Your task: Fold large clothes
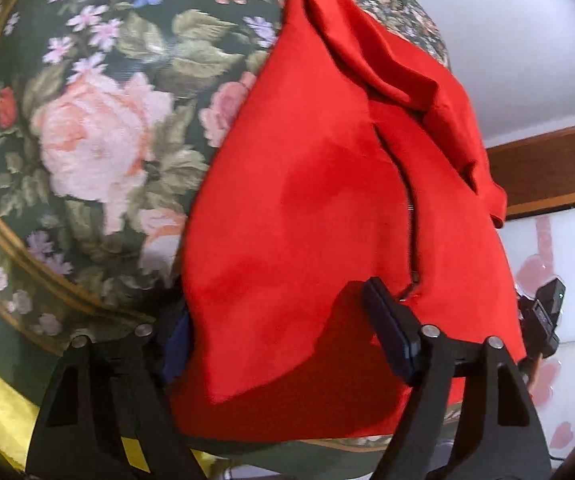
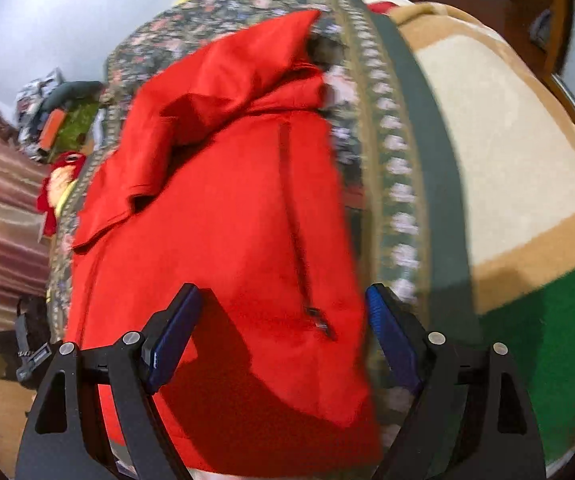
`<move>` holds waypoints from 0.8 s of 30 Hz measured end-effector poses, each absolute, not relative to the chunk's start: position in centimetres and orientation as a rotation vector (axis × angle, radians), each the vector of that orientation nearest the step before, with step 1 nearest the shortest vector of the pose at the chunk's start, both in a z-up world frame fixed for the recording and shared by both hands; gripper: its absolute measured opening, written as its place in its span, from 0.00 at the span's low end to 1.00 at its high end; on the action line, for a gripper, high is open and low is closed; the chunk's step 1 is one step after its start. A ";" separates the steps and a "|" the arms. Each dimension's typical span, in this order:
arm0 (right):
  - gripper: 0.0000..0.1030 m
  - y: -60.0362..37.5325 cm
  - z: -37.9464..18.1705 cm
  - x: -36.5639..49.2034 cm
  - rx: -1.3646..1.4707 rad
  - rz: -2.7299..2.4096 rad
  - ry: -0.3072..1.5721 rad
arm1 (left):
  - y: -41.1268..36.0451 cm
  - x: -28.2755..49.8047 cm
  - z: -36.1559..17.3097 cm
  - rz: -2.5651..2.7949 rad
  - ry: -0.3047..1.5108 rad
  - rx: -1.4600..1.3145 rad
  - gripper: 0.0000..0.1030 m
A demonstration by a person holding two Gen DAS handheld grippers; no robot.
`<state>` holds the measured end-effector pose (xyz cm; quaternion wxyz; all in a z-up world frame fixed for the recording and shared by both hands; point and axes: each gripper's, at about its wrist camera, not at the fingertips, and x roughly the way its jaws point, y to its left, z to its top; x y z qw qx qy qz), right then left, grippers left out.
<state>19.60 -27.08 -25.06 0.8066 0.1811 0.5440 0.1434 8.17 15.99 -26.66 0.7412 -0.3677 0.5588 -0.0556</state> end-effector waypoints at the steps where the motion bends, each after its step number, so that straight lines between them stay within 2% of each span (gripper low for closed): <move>1: 0.77 -26.9 -25.0 19.6 0.380 0.313 1.155 | 16.1 8.3 -26.6 -0.133 1.222 -0.817 0.64; 3: 0.71 -26.2 -24.8 19.5 0.346 0.320 1.133 | 15.9 8.5 -26.3 -0.130 1.214 -0.832 0.44; 5: 0.46 -26.0 -24.5 19.5 0.337 0.347 1.112 | 15.6 9.0 -26.0 -0.105 1.221 -0.809 0.37; 6: 0.39 -26.0 -24.4 19.6 0.343 0.363 1.109 | 15.3 9.1 -25.8 -0.088 1.225 -0.782 0.32; 7: 0.26 -26.0 -24.2 19.7 0.362 0.390 1.107 | 14.9 9.3 -25.4 -0.073 1.228 -0.752 0.30; 8: 0.19 -26.0 -24.1 19.9 0.380 0.412 1.108 | 14.6 9.6 -25.1 -0.061 1.230 -0.719 0.24; 9: 0.16 -25.8 -24.0 19.8 0.387 0.422 1.107 | 14.5 9.7 -24.8 -0.051 1.231 -0.690 0.13; 10: 0.14 -25.6 -23.7 19.8 0.385 0.434 1.101 | 14.5 9.8 -24.3 -0.054 1.224 -0.672 0.04; 24: 0.14 -24.1 -18.4 20.8 0.400 0.503 0.915 | 15.4 13.8 -13.5 -0.174 0.929 -0.654 0.03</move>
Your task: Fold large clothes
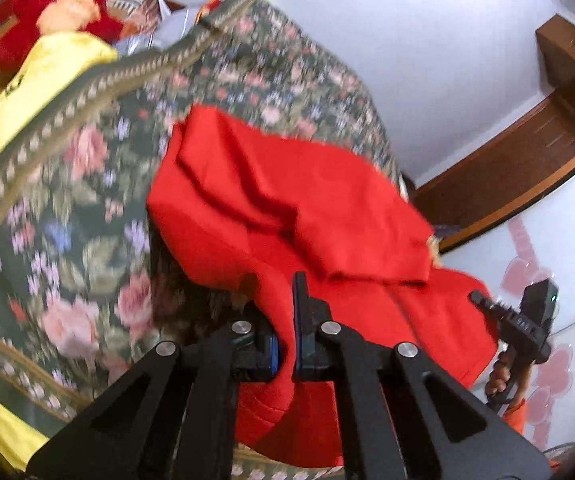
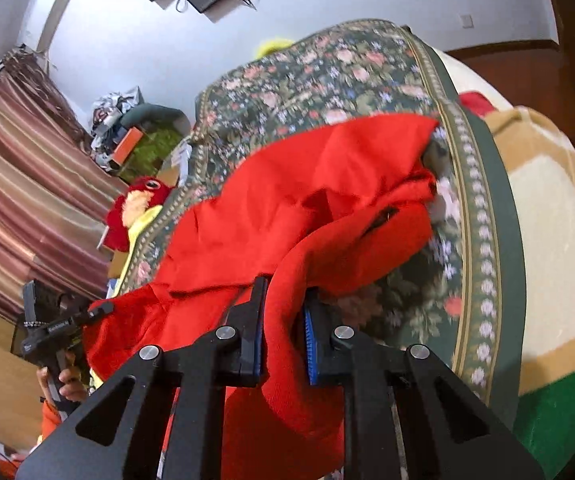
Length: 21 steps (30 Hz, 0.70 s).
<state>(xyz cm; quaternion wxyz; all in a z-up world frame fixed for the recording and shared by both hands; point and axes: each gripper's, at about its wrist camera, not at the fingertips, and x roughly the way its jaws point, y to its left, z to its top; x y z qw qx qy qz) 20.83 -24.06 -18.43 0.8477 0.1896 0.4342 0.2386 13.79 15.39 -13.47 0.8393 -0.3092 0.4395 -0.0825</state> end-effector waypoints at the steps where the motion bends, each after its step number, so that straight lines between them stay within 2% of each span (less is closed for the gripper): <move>1: 0.14 -23.9 -18.1 21.1 0.398 0.503 0.904 | 15.9 13.9 -13.0 -0.172 0.917 -0.652 0.03; 9: 0.13 -24.2 -16.2 25.3 0.431 0.468 0.830 | 18.4 18.8 -10.8 -0.084 0.819 -0.625 0.04; 16: 0.13 -24.6 -15.8 29.6 0.467 0.438 0.819 | 20.2 24.0 -12.4 -0.007 0.824 -0.652 0.04; 21: 0.13 -23.9 -16.0 32.2 0.452 0.420 0.820 | 19.4 27.6 -13.7 0.037 0.851 -0.575 0.04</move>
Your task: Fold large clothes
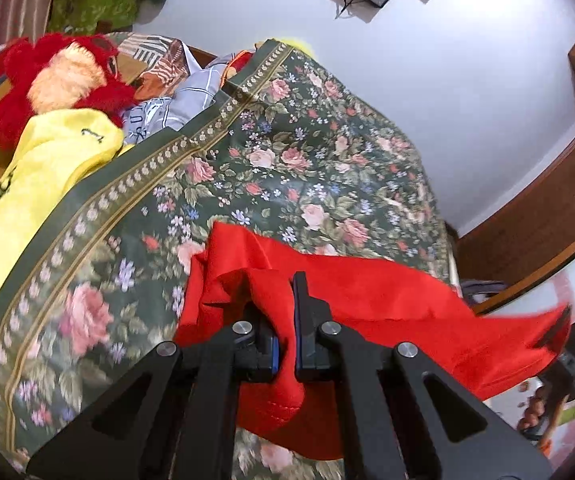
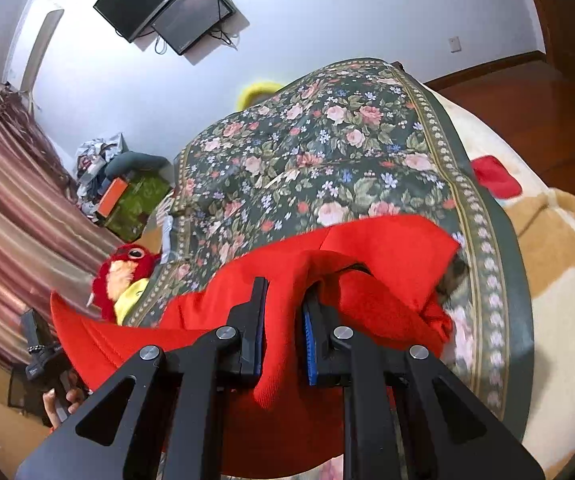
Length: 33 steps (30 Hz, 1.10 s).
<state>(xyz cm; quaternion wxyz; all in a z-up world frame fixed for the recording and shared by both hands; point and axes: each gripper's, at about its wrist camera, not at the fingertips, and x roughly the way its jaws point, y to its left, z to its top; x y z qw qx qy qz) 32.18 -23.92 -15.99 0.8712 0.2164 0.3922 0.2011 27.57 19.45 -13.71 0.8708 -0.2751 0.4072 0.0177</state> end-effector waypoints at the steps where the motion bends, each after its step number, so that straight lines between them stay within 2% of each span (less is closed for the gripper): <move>1: 0.13 -23.9 -16.1 32.6 0.447 0.417 0.821 | 19.3 28.1 -13.9 0.044 0.855 -0.556 0.04; 9: 0.13 -24.1 -18.3 36.4 0.471 0.414 0.860 | 18.2 32.8 -16.6 0.086 0.890 -0.443 0.04; 21: 0.14 -26.1 -19.5 37.8 0.511 0.411 0.890 | 17.8 35.2 -22.6 0.109 1.008 -0.437 0.06; 25: 0.22 -28.2 -17.7 36.5 0.424 0.203 0.778 | 17.4 35.2 -23.0 0.159 1.027 -0.358 0.06; 28: 0.22 -31.5 -16.8 36.1 0.531 0.177 0.761 | 18.1 34.7 -22.6 0.133 1.038 -0.394 0.06; 33: 0.22 -32.8 -16.6 35.1 0.477 0.145 0.821 | 18.4 33.3 -18.9 0.079 0.991 -0.418 0.18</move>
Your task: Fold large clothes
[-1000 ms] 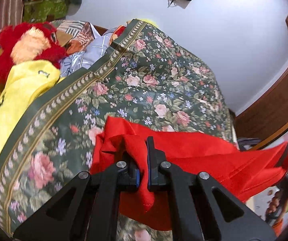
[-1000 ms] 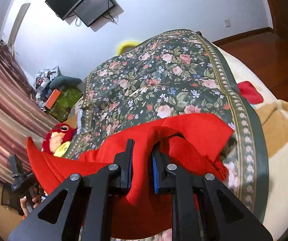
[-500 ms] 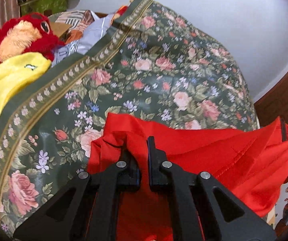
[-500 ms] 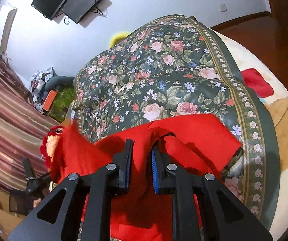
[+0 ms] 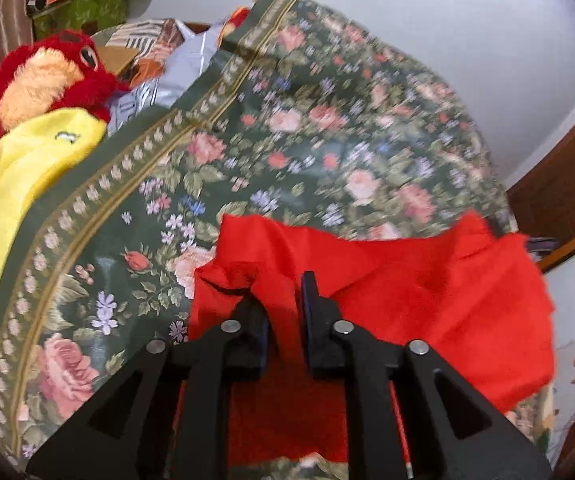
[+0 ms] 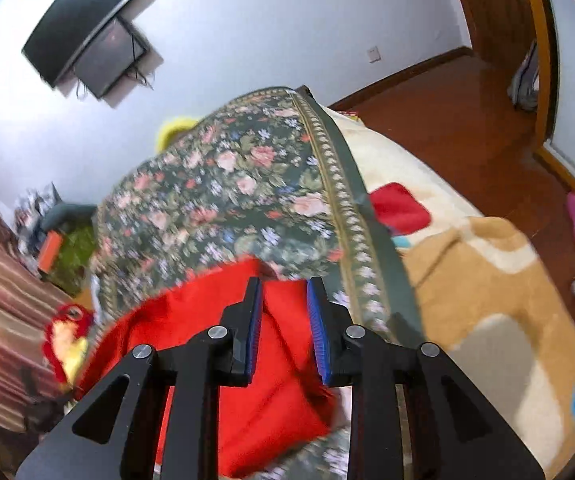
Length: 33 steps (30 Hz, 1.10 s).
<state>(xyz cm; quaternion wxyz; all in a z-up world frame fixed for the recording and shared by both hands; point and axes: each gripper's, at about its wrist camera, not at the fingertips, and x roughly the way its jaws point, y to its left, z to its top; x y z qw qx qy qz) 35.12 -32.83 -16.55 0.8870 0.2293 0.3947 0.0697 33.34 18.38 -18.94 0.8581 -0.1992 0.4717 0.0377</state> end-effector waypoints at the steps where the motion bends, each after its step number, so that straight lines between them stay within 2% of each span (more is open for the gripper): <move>1: 0.22 -32.5 -16.6 34.8 0.458 0.152 0.835 | 18.4 33.0 -18.1 0.073 0.972 -0.425 0.21; 3: 0.22 -31.5 -16.9 34.5 0.425 0.183 0.863 | 18.4 32.2 -16.2 0.063 0.930 -0.442 0.32; 7: 0.23 -27.7 -16.9 34.1 0.304 0.243 0.875 | 17.9 30.9 -13.4 0.060 0.866 -0.422 0.40; 11: 0.36 -23.1 -16.5 33.6 0.185 0.344 0.858 | 16.7 29.8 -11.9 0.036 0.845 -0.377 0.48; 13: 0.40 -20.9 -16.5 33.4 0.134 0.387 0.850 | 15.4 29.6 -11.9 0.004 0.859 -0.338 0.49; 16: 0.46 -18.1 -17.1 33.3 0.086 0.447 0.860 | 13.2 29.4 -13.0 -0.037 0.894 -0.263 0.52; 22: 0.48 -13.7 -19.7 33.8 0.035 0.526 0.937 | 8.9 30.3 -17.1 -0.128 1.021 -0.198 0.54; 24: 0.53 -13.1 -20.6 33.9 0.053 0.554 0.968 | 7.9 30.9 -18.4 -0.157 1.060 -0.199 0.54; 26: 0.63 -12.7 -21.1 33.9 0.038 0.553 0.974 | 7.1 31.5 -19.8 -0.175 1.101 -0.205 0.54; 33: 0.65 -12.2 -22.4 33.8 -0.041 0.560 0.994 | 6.9 33.4 -21.6 -0.178 1.120 -0.228 0.66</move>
